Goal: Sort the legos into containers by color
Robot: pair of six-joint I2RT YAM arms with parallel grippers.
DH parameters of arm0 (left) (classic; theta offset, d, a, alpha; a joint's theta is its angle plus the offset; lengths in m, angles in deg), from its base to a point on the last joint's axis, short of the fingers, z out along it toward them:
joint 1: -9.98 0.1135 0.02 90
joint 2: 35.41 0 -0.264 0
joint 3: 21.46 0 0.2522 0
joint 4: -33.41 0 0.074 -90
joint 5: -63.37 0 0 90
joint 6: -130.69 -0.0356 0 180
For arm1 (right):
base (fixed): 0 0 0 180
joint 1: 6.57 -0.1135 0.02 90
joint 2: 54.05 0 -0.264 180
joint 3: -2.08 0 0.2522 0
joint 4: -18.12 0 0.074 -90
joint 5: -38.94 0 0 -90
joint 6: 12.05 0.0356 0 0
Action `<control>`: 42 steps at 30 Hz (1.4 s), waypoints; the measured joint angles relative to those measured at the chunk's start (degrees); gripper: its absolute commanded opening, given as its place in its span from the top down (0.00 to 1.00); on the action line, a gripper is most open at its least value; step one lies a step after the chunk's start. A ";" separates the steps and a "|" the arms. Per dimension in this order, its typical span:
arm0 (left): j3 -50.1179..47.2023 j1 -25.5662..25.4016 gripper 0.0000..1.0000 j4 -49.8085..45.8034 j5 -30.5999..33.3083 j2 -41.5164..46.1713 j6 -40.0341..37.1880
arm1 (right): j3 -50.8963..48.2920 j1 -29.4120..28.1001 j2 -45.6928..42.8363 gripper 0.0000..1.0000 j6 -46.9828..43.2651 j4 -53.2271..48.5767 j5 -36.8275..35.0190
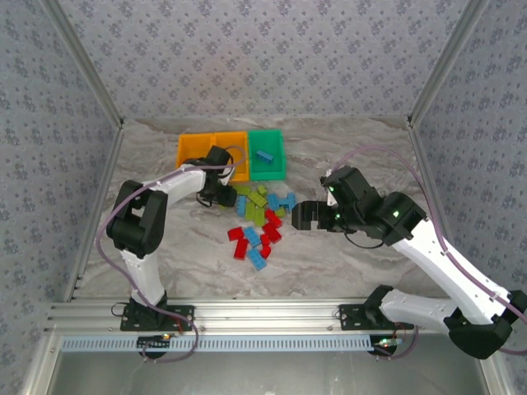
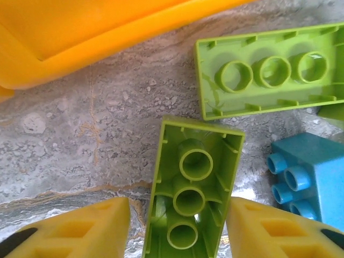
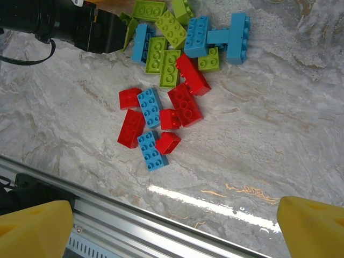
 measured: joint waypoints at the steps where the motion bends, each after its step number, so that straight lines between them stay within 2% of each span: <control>1: 0.00 0.00 0.58 -0.04 0.00 -0.31 -0.09 | -0.02 0.00 0.00 0.00 0.00 -0.07 -0.13; 10: -0.92 0.00 0.67 0.50 -1.77 0.61 0.68 | -0.39 0.00 0.00 0.00 0.59 -0.11 -0.11; 16: 0.11 -0.74 0.67 -0.35 -2.12 11.41 2.99 | -0.39 -0.07 -0.02 0.00 0.83 0.17 -0.11; 19: 7.04 -1.20 0.67 0.11 -0.28 13.18 4.09 | -0.39 -0.13 -0.02 0.00 1.05 0.31 -0.11; 23: 17.31 -0.57 0.67 1.99 2.01 7.91 4.92 | -0.61 -0.42 -0.39 0.00 1.46 0.33 -0.11; 27: 28.33 1.68 0.66 2.67 2.97 -4.15 5.16 | -0.76 -0.92 -2.29 0.00 2.38 0.15 -0.35; 32: 38.12 3.43 0.55 -0.42 3.65 -16.17 4.87 | -0.76 -1.03 -5.60 0.00 3.19 -0.98 -1.77; 38: 38.05 3.37 0.52 -1.29 2.75 -16.59 4.74 | -0.92 -1.01 -7.13 0.00 3.65 -2.10 -3.19; 42: 29.81 3.15 0.52 0.35 0.46 -9.16 5.16 | -2.84 -1.01 -6.75 0.00 3.67 -1.73 -3.17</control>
